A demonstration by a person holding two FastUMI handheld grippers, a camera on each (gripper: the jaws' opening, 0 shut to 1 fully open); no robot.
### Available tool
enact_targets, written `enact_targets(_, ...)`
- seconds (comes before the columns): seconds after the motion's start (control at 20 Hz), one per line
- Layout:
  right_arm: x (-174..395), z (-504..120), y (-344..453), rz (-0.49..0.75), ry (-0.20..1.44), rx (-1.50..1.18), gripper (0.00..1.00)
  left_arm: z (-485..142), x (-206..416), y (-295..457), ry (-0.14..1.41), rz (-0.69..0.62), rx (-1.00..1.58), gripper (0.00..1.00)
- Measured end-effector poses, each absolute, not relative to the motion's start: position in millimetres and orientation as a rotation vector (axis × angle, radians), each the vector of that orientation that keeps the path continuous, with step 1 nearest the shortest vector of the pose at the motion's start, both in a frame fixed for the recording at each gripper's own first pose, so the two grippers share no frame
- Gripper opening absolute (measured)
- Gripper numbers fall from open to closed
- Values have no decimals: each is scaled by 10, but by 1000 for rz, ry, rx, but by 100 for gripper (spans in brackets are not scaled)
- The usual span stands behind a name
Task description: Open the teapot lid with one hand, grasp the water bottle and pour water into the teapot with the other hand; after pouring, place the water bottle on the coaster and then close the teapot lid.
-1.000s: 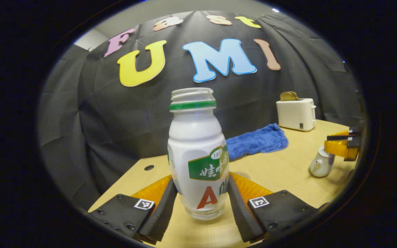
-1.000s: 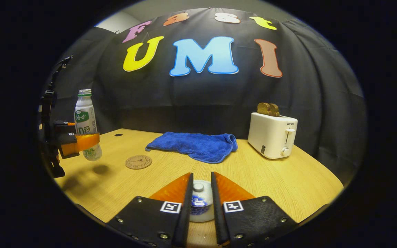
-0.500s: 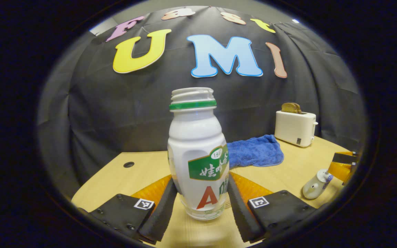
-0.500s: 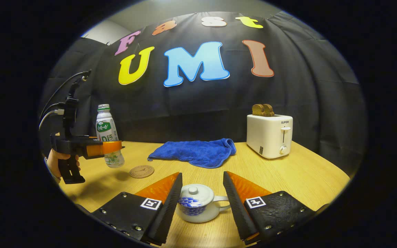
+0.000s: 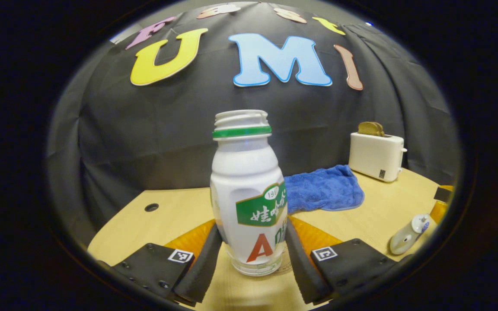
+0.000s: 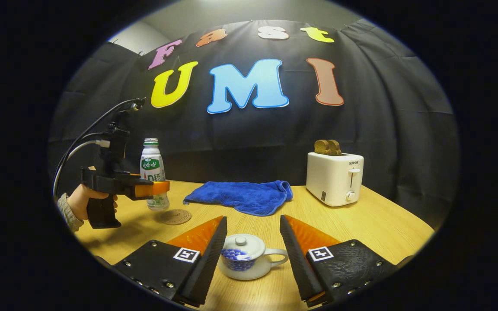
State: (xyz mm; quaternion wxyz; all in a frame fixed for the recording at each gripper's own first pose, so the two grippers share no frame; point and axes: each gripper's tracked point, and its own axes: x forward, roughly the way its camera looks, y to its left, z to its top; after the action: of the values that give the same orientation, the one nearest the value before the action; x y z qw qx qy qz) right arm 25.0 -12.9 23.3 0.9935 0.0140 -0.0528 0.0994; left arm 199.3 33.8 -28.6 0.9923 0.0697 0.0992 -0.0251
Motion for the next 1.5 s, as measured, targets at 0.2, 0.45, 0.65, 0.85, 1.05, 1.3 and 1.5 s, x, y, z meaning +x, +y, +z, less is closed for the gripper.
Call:
enact_targets(0.2,254,240,-174,193,-106,51,76,-446,2133,190,243,-101,72,85)
enact_targets(0.45,250,251,-206,189,-105,71,76,-553,2203,207,258,-93,66,85)
enact_targets(0.65,258,250,-221,188,-104,77,76,-563,2222,209,252,-90,67,84)
enact_targets(0.85,261,244,-238,184,-102,84,76,-571,2231,192,242,-85,79,92)
enact_targets(1.05,265,230,-242,186,-95,92,76,-608,2218,168,246,-86,77,96)
enact_targets(1.3,263,223,-229,194,-95,94,76,-549,2167,184,228,-82,113,99)
enact_targets(1.5,255,238,-219,200,-104,93,76,-513,2008,250,214,-59,129,100)
